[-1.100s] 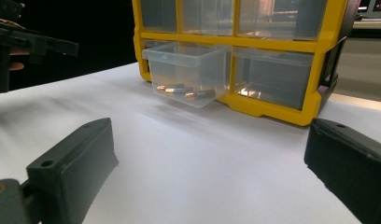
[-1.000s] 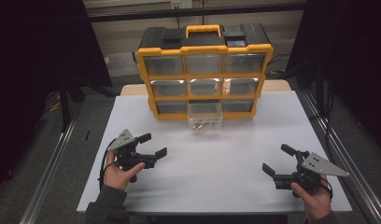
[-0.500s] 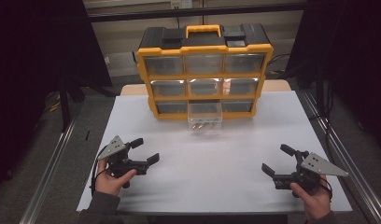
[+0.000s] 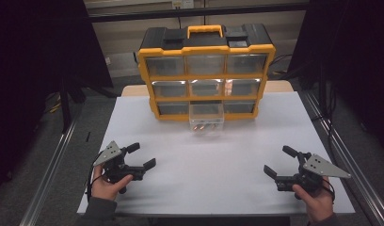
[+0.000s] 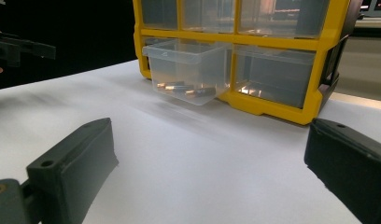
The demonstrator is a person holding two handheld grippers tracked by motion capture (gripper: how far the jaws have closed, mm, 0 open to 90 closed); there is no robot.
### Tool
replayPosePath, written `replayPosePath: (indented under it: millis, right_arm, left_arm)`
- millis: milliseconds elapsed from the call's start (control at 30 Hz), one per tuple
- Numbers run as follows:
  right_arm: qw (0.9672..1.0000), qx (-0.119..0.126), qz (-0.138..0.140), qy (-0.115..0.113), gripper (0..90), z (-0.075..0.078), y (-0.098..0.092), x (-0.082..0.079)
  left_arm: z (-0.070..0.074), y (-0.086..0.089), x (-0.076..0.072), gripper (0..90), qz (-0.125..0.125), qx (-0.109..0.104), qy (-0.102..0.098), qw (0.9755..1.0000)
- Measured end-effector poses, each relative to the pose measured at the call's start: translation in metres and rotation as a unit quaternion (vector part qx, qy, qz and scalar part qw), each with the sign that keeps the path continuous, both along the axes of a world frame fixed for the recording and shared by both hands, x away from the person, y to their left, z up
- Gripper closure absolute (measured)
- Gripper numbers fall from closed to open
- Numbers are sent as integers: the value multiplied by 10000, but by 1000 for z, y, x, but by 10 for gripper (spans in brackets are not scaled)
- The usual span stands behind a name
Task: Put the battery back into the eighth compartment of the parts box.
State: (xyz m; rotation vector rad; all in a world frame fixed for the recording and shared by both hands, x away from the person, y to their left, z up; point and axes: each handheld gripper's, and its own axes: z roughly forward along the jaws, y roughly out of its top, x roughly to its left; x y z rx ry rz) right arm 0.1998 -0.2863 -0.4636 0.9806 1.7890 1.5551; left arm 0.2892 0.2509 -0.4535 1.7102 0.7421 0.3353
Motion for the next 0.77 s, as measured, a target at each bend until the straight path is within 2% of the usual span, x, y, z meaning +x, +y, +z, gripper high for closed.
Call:
replayPosePath:
  millis: [233,333,367,500,533,600,633,700,733,767]
  right_arm:
    - [10000,-30,17,-8,15,0,0,1]
    - [10000,-38,-1,1,15,0,0,0]
    - [10000,-44,-4,3,15,0,-1,0]
    - [10000,-56,13,-4,15,-1,0,1]
    - [10000,-63,6,-2,15,-1,0,1]
    - [10000,-64,0,-6,15,-1,0,1]
    - [10000,-64,-5,0,15,-1,0,1]
    - [10000,-67,2,7,15,-1,0,1]
    - [10000,-83,-8,19,14,-1,0,1]
    - [10000,-97,-3,18,15,-1,0,1]
  left_arm:
    - [-2,6,-3,32,85,6,21,10000]
    - [-2,9,-5,33,84,-68,7,9999]
    - [-2,11,-6,33,132,2,-33,9999]
    - [-4,13,-6,33,126,-75,24,9999]
    - [-4,13,-7,33,178,-1,-6,9998]
    - [-4,14,-6,32,171,-46,-15,9998]
    - [-4,13,-7,32,227,-140,-14,9996]
    - [-4,13,-6,32,191,-93,-21,9998]
    - [-3,15,-5,31,-9,-68,79,9999]
    - [-3,15,-5,29,-30,-43,64,10000]
